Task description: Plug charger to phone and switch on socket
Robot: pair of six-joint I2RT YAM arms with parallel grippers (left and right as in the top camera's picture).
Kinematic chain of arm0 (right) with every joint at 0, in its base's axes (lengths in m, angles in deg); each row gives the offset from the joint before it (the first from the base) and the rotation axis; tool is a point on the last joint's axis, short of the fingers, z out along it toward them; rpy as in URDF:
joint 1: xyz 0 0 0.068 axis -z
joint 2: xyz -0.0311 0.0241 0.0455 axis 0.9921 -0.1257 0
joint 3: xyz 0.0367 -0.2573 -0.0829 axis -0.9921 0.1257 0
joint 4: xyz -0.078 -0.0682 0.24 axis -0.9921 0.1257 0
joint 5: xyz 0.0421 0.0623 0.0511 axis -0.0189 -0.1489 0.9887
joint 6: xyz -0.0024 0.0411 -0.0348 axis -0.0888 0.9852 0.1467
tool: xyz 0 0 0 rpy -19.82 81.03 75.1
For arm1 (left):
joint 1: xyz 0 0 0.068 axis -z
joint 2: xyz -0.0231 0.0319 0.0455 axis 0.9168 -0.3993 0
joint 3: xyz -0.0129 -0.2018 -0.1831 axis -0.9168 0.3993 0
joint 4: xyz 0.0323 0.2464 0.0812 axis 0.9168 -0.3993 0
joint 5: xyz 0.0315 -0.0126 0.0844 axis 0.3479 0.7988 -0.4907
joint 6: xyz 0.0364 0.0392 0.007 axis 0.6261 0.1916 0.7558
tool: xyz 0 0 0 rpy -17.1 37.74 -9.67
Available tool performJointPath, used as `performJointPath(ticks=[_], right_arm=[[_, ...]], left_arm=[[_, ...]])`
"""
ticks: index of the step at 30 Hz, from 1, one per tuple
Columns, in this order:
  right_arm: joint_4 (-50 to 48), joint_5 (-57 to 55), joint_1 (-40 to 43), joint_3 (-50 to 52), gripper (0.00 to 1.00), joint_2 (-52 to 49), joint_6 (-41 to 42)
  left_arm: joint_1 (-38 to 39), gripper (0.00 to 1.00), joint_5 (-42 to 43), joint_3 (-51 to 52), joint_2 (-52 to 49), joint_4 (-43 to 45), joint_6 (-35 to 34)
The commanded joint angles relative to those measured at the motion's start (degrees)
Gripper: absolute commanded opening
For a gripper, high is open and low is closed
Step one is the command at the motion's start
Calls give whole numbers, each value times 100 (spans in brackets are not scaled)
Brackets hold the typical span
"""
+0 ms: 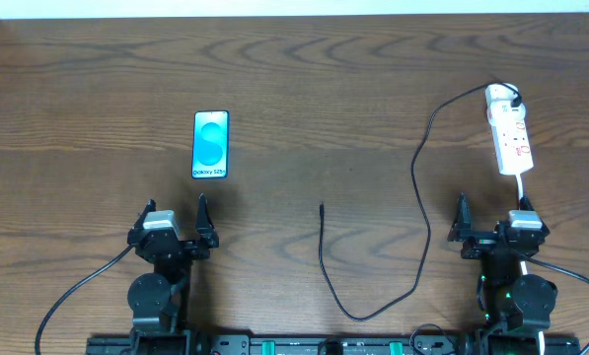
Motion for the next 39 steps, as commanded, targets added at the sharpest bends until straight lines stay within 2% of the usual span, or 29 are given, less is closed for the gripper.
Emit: performJointPath(ticks=[1,15,22,26,34,39], right_arm=[[26,-46,-48,7,99,39,-66],[26,-46,-48,7,99,39,-66],[28,-46,-48,7,99,39,-66],[26,-46,-48,7,99,39,-66],[26,-46,-48,7,99,39,-63],[26,-46,-48,7,99,39,-66]], left_arm=[[-31,88,-57,92,39,-234,26],[-31,88,-22,59,37,-234,-149],[-31,88,13,-348,-81,-492,-144],[-31,88,7,-916,-402,-1010,50],[-31,89,-144,-2190,-1427,-1029,203],[-31,88,-142,-3034,-2413,-1320,199]])
